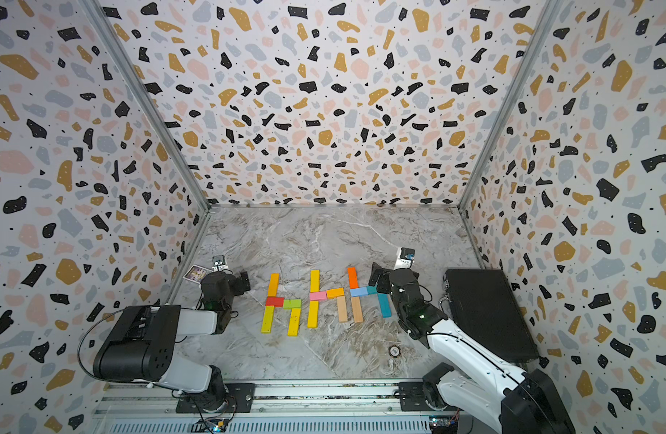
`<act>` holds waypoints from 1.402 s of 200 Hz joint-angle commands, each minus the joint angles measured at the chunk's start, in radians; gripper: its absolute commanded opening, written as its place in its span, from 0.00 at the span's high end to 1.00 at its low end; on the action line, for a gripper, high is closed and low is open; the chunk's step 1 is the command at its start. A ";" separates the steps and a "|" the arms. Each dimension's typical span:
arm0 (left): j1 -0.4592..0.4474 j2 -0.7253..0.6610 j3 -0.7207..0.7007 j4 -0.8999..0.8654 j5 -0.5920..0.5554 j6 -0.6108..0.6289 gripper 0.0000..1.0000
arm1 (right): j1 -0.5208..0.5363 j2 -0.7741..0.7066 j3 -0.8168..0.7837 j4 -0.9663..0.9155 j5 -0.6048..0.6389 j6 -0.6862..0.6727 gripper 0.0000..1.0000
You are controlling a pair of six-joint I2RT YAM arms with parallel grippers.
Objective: Assemble the letter h with building blocks
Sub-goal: Reset both arms
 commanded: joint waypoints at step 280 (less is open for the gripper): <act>0.004 -0.003 -0.010 0.060 -0.045 -0.029 0.01 | -0.547 0.527 -0.163 0.697 -0.149 -0.458 0.01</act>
